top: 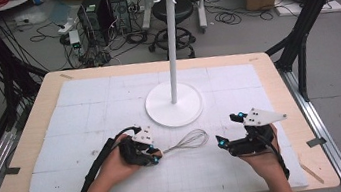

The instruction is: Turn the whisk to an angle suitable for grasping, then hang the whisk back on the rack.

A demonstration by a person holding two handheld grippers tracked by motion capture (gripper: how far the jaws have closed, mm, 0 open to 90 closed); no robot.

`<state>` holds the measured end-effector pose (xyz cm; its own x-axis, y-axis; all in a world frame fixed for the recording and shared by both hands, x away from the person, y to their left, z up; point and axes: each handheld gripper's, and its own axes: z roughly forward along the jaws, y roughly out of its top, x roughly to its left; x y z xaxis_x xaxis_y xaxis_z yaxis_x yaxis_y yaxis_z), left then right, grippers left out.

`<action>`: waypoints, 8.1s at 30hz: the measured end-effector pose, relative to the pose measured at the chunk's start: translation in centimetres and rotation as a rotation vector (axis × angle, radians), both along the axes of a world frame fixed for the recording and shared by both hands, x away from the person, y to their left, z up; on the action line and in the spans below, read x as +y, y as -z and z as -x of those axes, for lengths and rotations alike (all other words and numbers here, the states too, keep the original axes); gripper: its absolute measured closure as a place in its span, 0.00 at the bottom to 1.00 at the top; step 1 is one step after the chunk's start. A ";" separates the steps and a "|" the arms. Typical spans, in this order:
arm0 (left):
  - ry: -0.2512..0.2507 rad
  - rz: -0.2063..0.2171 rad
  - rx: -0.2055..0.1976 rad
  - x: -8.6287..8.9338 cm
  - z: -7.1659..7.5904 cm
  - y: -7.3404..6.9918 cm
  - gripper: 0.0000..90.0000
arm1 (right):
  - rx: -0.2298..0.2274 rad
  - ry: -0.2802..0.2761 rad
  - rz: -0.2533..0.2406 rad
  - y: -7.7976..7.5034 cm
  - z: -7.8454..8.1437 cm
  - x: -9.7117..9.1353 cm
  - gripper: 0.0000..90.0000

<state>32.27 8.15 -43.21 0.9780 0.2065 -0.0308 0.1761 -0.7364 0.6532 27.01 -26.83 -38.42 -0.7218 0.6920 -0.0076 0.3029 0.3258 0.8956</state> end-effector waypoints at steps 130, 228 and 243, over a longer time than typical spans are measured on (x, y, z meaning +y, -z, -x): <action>-0.395 0.359 -0.161 13.7 0.5 -4.3 0.02 | 0.233 -0.429 0.409 1.5 -4.0 14.9 0.39; -0.414 0.346 -0.145 14.0 -0.1 -3.5 0.02 | -0.062 -0.222 -0.035 -8.1 -4.3 9.6 0.82; -0.413 0.340 -0.142 14.0 -0.1 -3.4 0.02 | -0.062 -0.197 -0.066 -10.7 -5.8 8.9 0.82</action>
